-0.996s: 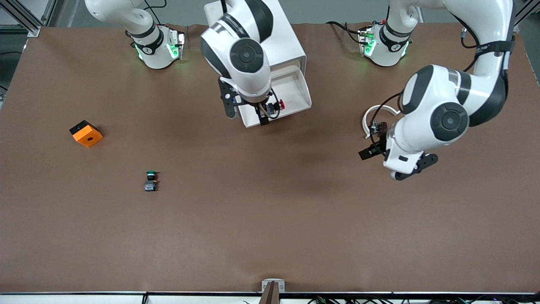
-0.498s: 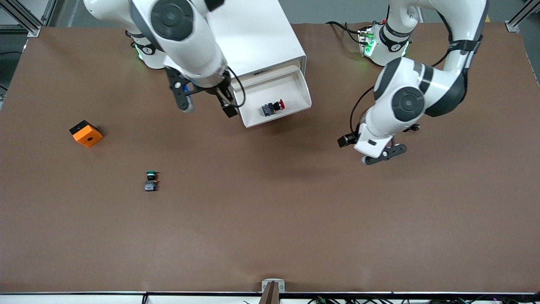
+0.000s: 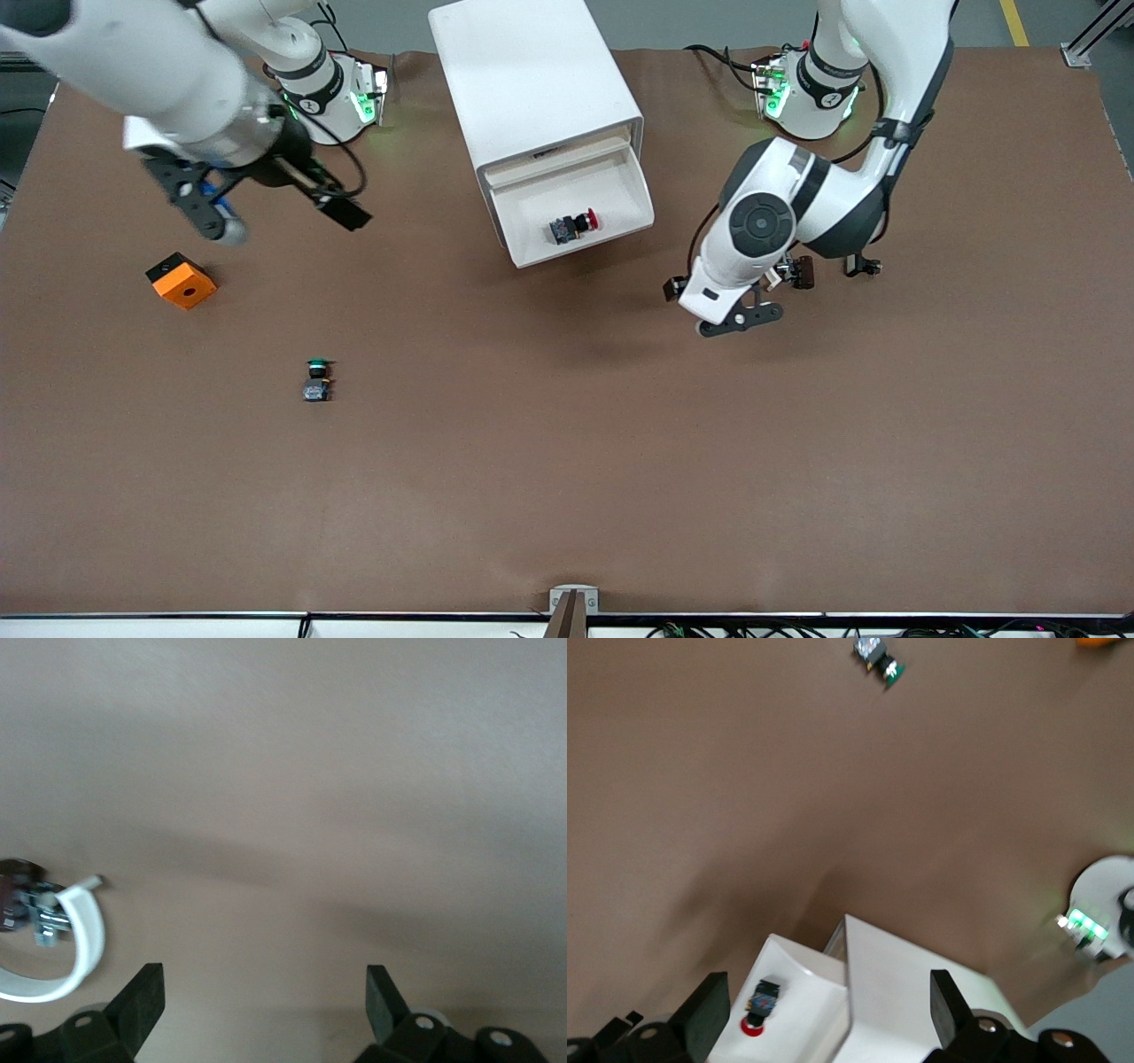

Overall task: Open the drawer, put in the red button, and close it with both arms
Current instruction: 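Withdraw the right gripper while the left gripper moves to the drawer front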

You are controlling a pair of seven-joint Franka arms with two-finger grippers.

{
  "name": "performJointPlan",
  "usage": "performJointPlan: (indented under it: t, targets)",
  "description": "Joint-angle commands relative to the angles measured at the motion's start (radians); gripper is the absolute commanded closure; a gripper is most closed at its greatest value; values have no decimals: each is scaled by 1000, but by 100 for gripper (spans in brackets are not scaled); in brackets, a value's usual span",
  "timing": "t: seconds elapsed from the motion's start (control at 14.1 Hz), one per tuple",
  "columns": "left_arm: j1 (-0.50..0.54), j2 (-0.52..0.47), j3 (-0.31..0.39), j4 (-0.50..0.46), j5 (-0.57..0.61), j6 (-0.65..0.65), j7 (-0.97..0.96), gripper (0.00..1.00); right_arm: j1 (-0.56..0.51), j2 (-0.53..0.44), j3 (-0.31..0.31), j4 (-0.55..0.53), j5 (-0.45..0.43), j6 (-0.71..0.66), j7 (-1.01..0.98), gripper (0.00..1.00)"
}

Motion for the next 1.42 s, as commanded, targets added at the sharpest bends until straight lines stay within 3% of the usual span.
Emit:
performJointPlan:
  t: [0.0,0.36,0.57,0.71,0.85,1.35]
  targets:
    - [6,-17,-65,-34,2,27,-53,0,-53,-69,16,-77,-94,5,-284,0]
    - [-11,12,-125,-34,-69,86,-119,0,-204,-99,15,-115,-124,39,-717,0]
    - [-56,41,-131,-33,-72,117,-170,0,-260,-213,16,-300,-164,210,-938,0]
    - [-92,44,-131,-37,-72,116,-200,0,-282,-300,16,-441,-165,318,-993,0]
    - [-105,44,-141,-37,-72,114,-248,0,-300,-340,15,-508,-173,386,-1031,0]
    - [-105,46,-259,-57,-88,114,-309,0,-316,-313,22,-341,-179,340,-1054,0]
